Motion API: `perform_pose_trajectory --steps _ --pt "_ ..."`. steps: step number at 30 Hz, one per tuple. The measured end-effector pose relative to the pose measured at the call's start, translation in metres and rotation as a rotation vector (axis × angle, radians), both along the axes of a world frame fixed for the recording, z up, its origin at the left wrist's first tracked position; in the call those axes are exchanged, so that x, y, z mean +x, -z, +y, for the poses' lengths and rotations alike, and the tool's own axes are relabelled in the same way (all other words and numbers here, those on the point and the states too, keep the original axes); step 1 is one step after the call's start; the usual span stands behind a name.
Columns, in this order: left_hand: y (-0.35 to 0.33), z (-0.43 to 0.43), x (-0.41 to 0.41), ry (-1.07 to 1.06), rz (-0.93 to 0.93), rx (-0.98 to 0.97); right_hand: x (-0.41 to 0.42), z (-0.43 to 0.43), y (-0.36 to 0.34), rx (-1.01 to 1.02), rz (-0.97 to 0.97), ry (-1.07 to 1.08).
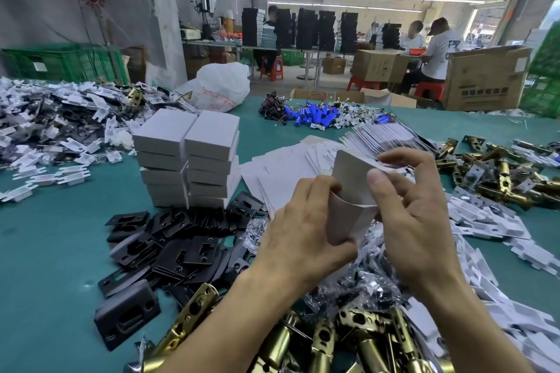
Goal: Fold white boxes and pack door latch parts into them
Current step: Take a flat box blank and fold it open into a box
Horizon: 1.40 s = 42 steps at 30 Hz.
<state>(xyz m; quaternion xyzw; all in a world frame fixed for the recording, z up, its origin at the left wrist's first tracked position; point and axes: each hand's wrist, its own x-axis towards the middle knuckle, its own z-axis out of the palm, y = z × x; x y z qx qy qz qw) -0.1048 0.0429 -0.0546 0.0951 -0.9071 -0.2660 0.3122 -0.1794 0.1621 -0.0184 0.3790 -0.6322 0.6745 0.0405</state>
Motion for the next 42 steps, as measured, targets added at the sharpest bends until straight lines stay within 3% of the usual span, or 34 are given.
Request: perform_pose_trajectory --steps 7,11,22,28,42 --pt "0.008 0.002 -0.004 -0.030 -0.040 0.019 0.002 0.001 -0.007 0.020 -0.249 -0.160" --pt "0.007 0.002 -0.005 -0.008 -0.012 0.020 0.006 0.000 -0.008 0.026 -0.300 -0.198" --pt "-0.001 0.003 0.000 -0.081 0.106 -0.039 0.009 -0.001 -0.006 0.041 -0.242 -0.100" --pt "-0.007 0.006 0.003 -0.197 0.155 -0.141 0.008 -0.003 -0.004 -0.016 -0.307 -0.073" --pt "-0.010 0.008 0.004 -0.326 0.045 -0.273 0.001 -0.005 0.007 -0.017 -0.254 0.058"
